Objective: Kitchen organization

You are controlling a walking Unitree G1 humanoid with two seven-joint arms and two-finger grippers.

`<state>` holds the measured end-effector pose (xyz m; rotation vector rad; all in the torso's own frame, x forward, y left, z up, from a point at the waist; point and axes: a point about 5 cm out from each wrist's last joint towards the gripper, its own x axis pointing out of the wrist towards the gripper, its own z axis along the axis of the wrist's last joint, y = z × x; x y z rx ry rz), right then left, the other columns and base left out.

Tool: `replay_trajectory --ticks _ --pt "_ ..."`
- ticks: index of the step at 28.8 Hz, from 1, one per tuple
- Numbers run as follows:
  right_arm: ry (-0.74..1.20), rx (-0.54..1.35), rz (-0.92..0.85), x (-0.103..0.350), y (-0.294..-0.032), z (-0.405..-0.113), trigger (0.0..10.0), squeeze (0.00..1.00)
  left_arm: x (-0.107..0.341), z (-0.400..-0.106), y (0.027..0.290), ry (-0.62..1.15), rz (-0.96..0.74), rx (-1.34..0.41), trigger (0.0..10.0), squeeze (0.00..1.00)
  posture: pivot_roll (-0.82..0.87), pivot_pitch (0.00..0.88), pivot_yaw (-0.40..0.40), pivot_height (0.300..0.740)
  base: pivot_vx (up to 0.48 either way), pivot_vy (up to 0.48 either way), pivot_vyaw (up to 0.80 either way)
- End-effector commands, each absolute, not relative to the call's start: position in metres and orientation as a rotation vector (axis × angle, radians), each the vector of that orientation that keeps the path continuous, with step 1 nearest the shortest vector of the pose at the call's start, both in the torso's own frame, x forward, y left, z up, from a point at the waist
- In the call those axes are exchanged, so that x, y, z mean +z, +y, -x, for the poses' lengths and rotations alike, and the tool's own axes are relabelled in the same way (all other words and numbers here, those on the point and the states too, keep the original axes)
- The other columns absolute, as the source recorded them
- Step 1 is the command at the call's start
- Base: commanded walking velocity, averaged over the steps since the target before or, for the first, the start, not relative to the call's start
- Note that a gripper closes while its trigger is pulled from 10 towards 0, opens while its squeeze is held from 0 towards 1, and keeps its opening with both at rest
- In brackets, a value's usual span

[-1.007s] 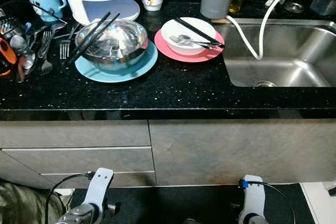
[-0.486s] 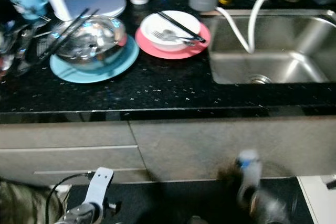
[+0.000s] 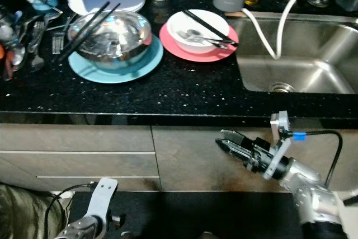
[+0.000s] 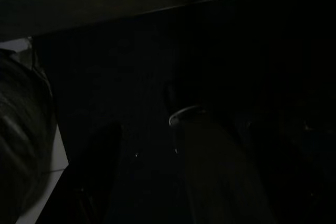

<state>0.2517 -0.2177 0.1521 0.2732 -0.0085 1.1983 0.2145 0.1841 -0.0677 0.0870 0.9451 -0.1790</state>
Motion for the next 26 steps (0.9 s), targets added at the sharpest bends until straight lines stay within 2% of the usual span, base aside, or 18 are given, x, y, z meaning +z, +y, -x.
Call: replay_trajectory --ticks 1,4,9,14,17,20,22,24,26 --pt "-0.003 1.272 -0.294 0.159 -0.213 -0.244 10.0 0.0 -0.073 -0.206 0.184 0.977 -0.089 -0.185 10.0 0.0 -0.02 0.152 -0.012 0.74 0.0 0.0 0.0" --pt "-0.019 1.361 -0.295 0.177 -0.204 -0.232 10.0 0.0 -0.072 -0.206 0.184 0.977 -0.089 -0.185 10.0 0.0 -0.02 0.152 -0.012 0.74 0.0 0.0 0.0" --pt "-0.204 1.445 -0.348 0.218 -0.188 -0.229 10.0 0.0 -0.072 -0.207 0.184 0.977 -0.088 -0.19 10.0 0.0 -0.02 0.153 -0.011 0.74 0.0 0.0 0.0" --pt "-0.461 1.316 -0.359 0.26 -0.17 -0.251 10.0 0.0 -0.072 -0.207 0.184 0.978 -0.089 -0.192 10.0 0.0 -0.02 0.15 -0.011 0.74 0.0 0.0 0.0" --pt "-0.496 1.285 -0.317 0.267 -0.164 -0.255 10.0 0.0 -0.072 -0.207 0.184 0.978 -0.088 -0.191 10.0 0.0 -0.02 0.15 -0.011 0.74 0.0 0.0 0.0" --pt "-0.52 1.255 -0.232 0.281 -0.144 -0.262 10.0 0.0 -0.072 -0.207 0.184 0.977 -0.087 -0.19 10.0 0.0 -0.01 0.149 -0.007 0.74 0.0 0.0 0.0" --pt "-0.52 1.255 -0.232 0.281 -0.144 -0.262 10.0 0.0 -0.072 -0.207 0.184 0.977 -0.087 -0.19 10.0 0.0 -0.01 0.149 -0.007 0.74 0.0 0.0 0.0" --pt "-0.559 1.207 -0.155 0.299 -0.127 -0.268 10.0 0.0 -0.072 -0.207 0.184 0.976 -0.087 -0.191 10.0 0.0 -0.01 0.149 -0.007 0.74 0.0 0.0 0.0" --pt "-0.571 1.16 -0.117 0.306 -0.123 -0.273 10.0 0.0 -0.072 -0.207 0.183 0.975 -0.087 -0.192 10.0 0.0 -0.01 0.146 -0.008 0.74 0.0 0.0 0.0"
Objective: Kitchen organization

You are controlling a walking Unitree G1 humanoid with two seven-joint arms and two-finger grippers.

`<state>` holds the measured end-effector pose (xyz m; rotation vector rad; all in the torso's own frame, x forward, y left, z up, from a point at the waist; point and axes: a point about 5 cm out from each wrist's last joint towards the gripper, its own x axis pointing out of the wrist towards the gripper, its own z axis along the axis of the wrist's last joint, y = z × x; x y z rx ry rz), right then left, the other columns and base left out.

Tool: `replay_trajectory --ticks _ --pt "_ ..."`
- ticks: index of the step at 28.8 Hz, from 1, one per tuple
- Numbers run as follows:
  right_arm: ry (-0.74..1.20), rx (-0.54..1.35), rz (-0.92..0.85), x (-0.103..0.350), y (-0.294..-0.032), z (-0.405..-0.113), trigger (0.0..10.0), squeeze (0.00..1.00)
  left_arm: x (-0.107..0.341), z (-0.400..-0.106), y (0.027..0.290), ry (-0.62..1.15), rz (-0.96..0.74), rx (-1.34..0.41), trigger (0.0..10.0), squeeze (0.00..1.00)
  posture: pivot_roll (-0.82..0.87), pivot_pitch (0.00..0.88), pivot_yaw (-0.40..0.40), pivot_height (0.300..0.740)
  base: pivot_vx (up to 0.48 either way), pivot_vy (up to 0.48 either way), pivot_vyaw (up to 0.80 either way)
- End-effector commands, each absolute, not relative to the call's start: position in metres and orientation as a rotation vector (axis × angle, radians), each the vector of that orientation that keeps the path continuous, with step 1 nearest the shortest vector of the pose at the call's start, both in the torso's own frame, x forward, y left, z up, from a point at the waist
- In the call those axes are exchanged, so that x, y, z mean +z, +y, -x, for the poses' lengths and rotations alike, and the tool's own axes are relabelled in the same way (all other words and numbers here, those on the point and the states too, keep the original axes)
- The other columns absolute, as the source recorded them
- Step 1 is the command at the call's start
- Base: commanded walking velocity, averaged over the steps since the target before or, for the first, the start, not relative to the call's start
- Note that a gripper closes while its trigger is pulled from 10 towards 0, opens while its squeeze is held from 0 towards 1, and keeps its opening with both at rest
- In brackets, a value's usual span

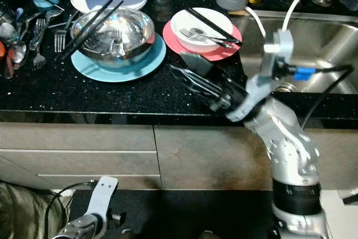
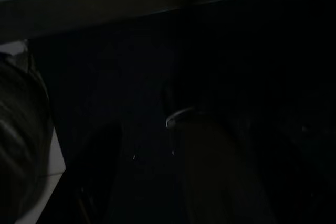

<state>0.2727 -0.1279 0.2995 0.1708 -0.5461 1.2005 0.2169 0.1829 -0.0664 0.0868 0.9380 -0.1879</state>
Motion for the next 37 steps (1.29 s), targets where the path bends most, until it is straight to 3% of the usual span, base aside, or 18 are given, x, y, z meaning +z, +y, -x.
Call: replay_trajectory --ticks 1,7,20,27,37 --pt "-0.571 1.16 -0.117 0.306 -0.123 -0.273 10.0 0.0 -0.072 -0.207 0.183 0.975 -0.087 -0.192 10.0 0.0 -0.01 0.146 -0.008 0.74 0.0 0.0 0.0" --pt "-0.551 0.892 -0.022 0.321 -0.109 -0.303 10.0 0.0 -0.072 -0.207 0.182 0.978 -0.079 -0.193 10.0 0.0 -0.01 0.137 -0.012 0.74 0.0 0.0 0.0" --pt "-0.467 0.699 0.169 0.324 -0.092 -0.334 10.0 0.0 -0.073 -0.205 0.182 0.98 -0.078 -0.189 10.0 0.0 0.0 0.121 -0.016 0.74 0.0 0.0 0.67" --pt "-0.505 0.612 0.182 0.34 -0.101 -0.341 10.0 0.0 -0.074 -0.205 0.183 0.98 -0.073 -0.182 10.0 0.0 0.0 0.126 -0.019 0.74 0.0 0.0 0.7" --pt "-0.529 0.422 0.156 0.346 -0.119 -0.354 10.0 0.0 -0.074 -0.204 0.184 0.984 -0.07 -0.182 10.0 0.0 0.0 0.133 -0.013 0.74 0.0 -0.036 0.0"
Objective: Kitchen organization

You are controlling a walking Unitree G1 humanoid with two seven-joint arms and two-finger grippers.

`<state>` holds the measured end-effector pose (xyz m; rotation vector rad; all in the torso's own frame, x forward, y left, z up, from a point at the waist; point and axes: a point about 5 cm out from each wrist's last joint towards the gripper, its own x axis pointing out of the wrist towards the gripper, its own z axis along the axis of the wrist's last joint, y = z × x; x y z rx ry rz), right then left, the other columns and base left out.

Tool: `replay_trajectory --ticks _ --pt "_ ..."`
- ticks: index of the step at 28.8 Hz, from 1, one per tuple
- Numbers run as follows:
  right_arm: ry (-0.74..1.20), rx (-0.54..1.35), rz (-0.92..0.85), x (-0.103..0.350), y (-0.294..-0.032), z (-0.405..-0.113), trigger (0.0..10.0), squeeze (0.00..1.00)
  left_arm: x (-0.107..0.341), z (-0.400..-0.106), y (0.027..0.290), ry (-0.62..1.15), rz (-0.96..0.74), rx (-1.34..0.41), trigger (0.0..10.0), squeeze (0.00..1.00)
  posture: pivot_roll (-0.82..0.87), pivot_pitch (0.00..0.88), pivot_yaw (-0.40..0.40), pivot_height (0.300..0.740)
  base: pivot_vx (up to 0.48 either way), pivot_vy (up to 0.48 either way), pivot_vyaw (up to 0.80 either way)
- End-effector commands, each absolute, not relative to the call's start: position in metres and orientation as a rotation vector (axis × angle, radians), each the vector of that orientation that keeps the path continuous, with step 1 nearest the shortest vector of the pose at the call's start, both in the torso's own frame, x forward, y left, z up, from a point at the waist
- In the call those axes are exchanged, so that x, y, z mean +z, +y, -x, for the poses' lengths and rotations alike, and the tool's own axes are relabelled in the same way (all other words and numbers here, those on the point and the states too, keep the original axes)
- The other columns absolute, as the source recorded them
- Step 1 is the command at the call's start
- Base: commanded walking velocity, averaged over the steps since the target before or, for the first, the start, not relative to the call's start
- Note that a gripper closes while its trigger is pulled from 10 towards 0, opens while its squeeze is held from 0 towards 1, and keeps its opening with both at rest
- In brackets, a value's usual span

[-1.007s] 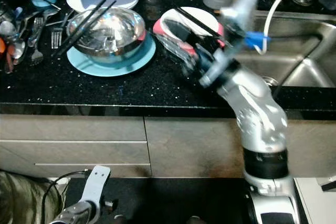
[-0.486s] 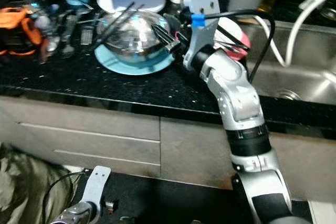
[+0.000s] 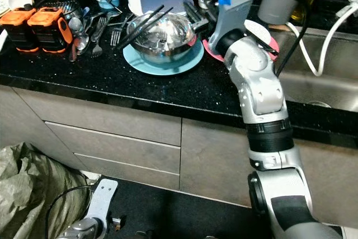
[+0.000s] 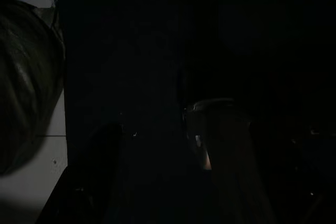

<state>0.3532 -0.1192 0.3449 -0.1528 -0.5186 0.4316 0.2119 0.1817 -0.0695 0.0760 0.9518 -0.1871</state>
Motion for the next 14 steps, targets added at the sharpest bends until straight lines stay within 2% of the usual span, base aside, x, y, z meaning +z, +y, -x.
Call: replay_trajectory --ticks 1,14 --pt "-0.528 0.413 0.162 0.3451 -0.1199 -0.354 10.0 0.0 -0.0741 -0.2036 0.1834 0.983 -0.062 -0.178 10.0 0.0 0.0 0.139 -0.014 0.74 0.0 -0.364 0.0" --pt "-0.548 0.33 0.214 0.3421 -0.1276 -0.3549 10.0 0.0 -0.0737 -0.2045 0.1821 0.979 -0.055 -0.179 10.0 0.0 0.0 0.14 -0.012 0.74 0.0 -0.42 0.0"
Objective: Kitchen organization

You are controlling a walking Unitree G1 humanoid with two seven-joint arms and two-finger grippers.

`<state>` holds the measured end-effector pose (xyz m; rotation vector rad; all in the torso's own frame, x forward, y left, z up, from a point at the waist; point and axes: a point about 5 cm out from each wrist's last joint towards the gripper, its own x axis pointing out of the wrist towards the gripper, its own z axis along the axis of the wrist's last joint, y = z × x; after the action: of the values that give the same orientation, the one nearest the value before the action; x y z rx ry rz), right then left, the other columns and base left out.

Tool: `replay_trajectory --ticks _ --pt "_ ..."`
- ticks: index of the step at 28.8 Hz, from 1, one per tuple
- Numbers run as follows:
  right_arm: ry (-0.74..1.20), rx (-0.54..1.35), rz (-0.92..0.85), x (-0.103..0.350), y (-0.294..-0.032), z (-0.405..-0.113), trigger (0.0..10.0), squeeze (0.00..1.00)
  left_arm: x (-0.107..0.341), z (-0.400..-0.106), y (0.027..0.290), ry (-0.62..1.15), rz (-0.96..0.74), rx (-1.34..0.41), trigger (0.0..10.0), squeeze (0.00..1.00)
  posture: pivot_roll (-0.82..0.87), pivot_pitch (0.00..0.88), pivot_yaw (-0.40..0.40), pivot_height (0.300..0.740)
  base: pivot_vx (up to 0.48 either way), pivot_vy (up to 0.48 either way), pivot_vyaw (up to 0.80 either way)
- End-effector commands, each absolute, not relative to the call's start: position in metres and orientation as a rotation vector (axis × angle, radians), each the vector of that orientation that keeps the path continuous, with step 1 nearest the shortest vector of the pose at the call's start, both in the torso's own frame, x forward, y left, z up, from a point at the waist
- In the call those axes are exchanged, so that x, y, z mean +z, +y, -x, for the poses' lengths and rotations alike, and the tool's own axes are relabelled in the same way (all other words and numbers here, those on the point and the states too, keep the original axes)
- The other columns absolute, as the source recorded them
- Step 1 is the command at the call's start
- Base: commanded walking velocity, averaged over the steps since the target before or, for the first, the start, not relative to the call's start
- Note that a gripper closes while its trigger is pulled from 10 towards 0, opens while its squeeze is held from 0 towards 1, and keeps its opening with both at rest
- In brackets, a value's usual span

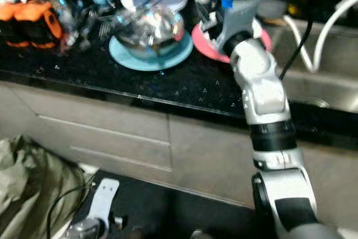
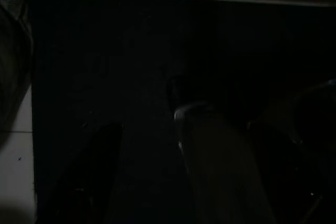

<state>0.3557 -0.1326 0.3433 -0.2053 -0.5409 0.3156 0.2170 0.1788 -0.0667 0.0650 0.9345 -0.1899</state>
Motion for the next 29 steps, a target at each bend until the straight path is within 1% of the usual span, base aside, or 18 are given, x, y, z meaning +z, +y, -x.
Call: replay_trajectory --ticks 1,5,16,17,18,24,29 --pt "-0.551 0.33 0.214 0.342 -0.127 -0.355 10.0 0.0 -0.074 -0.205 0.182 0.979 -0.054 -0.179 10.0 0.0 0.0 0.14 -0.013 0.74 0.0 -0.394 0.0" --pt "-0.555 0.329 0.221 0.343 -0.127 -0.355 10.0 0.0 -0.074 -0.205 0.182 0.971 -0.038 -0.154 10.0 0.0 0.0 0.139 -0.015 0.74 0.0 -0.07 0.0" --pt "-0.545 0.348 0.273 0.34 -0.121 -0.357 10.0 0.0 -0.073 -0.206 0.182 0.968 -0.049 -0.151 10.0 0.0 0.0 0.138 -0.017 0.74 0.0 0.0 0.0" --pt "-0.542 0.359 0.279 0.34 -0.119 -0.358 10.0 0.55 -0.073 -0.206 0.182 0.967 -0.049 -0.151 10.0 0.0 0.0 0.139 -0.016 0.74 0.0 0.0 0.0" --pt "-0.531 0.377 0.279 0.339 -0.116 -0.36 10.0 1.0 -0.073 -0.206 0.182 0.967 -0.049 -0.152 10.0 0.0 0.0 0.139 -0.017 0.74 0.0 0.0 0.0" --pt "-0.476 0.472 0.33 0.345 -0.093 -0.373 10.0 1.0 -0.073 -0.206 0.181 0.964 -0.048 -0.151 10.0 0.0 0.0 0.142 -0.024 0.74 0.0 0.0 0.0" --pt "-0.464 0.456 0.386 0.357 -0.087 -0.383 10.0 1.0 -0.073 -0.206 0.18 0.964 -0.047 -0.159 10.0 0.0 0.01 0.152 -0.034 0.74 0.0 0.0 0.0"
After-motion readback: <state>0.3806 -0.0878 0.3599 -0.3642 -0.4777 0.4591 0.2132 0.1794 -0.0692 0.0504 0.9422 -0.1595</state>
